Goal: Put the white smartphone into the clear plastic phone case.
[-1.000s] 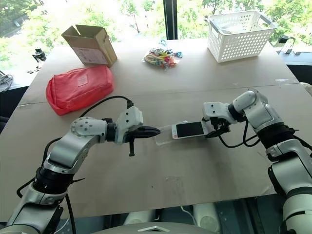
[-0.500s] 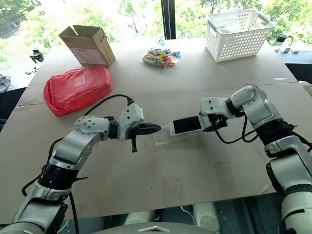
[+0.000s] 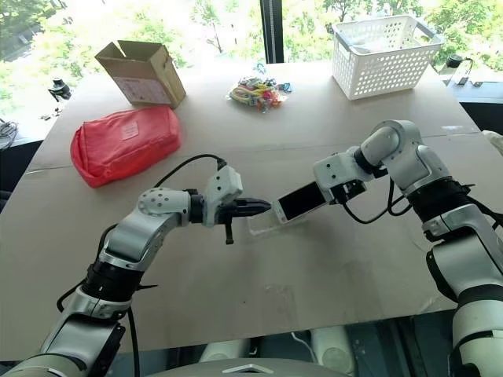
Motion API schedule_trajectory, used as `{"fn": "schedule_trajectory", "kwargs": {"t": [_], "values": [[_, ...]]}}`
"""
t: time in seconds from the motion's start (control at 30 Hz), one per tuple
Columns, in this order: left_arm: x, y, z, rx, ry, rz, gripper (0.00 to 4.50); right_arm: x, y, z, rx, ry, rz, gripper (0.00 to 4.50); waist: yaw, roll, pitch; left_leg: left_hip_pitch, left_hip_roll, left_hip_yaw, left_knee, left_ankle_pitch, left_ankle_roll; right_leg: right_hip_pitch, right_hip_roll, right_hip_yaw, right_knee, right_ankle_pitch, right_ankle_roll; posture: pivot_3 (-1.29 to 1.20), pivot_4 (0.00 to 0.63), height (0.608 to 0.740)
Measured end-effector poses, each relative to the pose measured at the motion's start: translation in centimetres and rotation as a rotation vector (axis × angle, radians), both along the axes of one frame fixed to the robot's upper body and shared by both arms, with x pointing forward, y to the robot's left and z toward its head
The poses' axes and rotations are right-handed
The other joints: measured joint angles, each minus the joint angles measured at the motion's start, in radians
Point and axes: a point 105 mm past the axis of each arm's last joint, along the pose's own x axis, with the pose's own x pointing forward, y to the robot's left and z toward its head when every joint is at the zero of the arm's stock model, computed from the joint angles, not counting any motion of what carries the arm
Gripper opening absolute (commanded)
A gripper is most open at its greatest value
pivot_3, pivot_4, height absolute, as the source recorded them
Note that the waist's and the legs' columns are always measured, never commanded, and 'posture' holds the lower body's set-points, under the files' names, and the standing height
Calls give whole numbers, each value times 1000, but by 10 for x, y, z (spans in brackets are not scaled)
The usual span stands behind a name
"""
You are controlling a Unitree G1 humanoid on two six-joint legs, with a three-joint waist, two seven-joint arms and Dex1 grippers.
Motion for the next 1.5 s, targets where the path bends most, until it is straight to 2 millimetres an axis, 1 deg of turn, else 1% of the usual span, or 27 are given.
{"fn": "schedule_trajectory", "kwargs": {"t": [0.17, 0.23, 0.4, 0.5, 0.73, 0.93, 1.1, 1.17, 1.2, 1.23, 1.3, 1.5], "values": [[3, -8, -18, 19, 32, 6, 0, -1, 3, 0, -2, 1, 11, 2775, 0, 0, 0, 0, 0, 0, 0, 0, 0, 0, 0, 0, 0, 0, 0, 0, 150, 740], [6, -11, -22, 19, 35, 17, 0, -1, 3, -1, -8, 1, 10, 2775, 1, 0, 0, 0, 0, 0, 0, 0, 0, 0, 0, 0, 0, 0, 0, 0, 150, 740], [17, -16, -21, 2, -22, 55, 0, 0, 1, -2, -16, 9, -8, 2775, 3, 0, 0, 1, 0, 0, 0, 0, 0, 1, 0, 0, 0, 0, 0, 0, 150, 740], [18, -18, -24, 0, -36, 65, 0, -1, -1, -6, -16, 30, -31, 2775, 3, 1, -1, 1, 0, 0, 0, 0, 0, 1, 0, 1, 1, 0, 0, 0, 150, 740], [15, -22, -31, -9, -35, 68, 0, -8, -5, -9, -4, 95, -104, 2775, 4, 1, -2, 1, 0, 0, 0, 0, 0, 1, 0, 1, 1, 0, 0, 0, 150, 740], [14, -24, -32, -13, -30, 68, 0, -14, -7, -10, -3, 120, -151, 2775, 5, 1, -3, 2, 0, 0, 0, -1, 1, 1, 0, 0, 0, 0, 0, 0, 150, 740], [13, -25, -34, -10, -27, 64, 0, -16, -9, -15, 2, 144, -183, 2775, 5, 2, -3, 2, 0, 0, 0, -1, 1, 2, 0, 1, 0, 0, 0, 0, 150, 740], [13, -25, -34, -9, -27, 63, 0, -17, -10, -17, 2, 149, -190, 3802, 5, 1, -3, 2, 0, 0, 0, -1, 1, 2, 0, 0, 0, 0, 0, 0, 150, 740], [13, -25, -35, -5, -25, 64, 0, -18, -9, -18, 2, 153, -186, 4216, 5, 1, -3, 2, 0, 0, 0, -1, 1, 2, 0, 0, 0, 0, 0, 0, 150, 740], [13, -25, -35, -6, -25, 66, 0, -20, -5, -20, 9, 158, -168, 4435, 4, 1, -3, 2, 0, 0, 0, -1, 1, 2, 0, 1, 0, 0, 0, 0, 150, 740], [14, -26, -35, -3, -25, 66, 0, -24, 2, -22, 24, 167, -138, 4435, 4, 2, -3, 2, 0, 0, 0, -1, 1, 2, 0, 1, 1, 0, 0, 0, 150, 740], [13, -26, -36, 4, -26, 63, 0, -29, 9, -19, 52, 173, -121, 4435, 8, 1, -3, 3, -1, -1, 1, -1, 1, 2, -1, 0, 1, 0, 0, 0, 150, 740]]}}
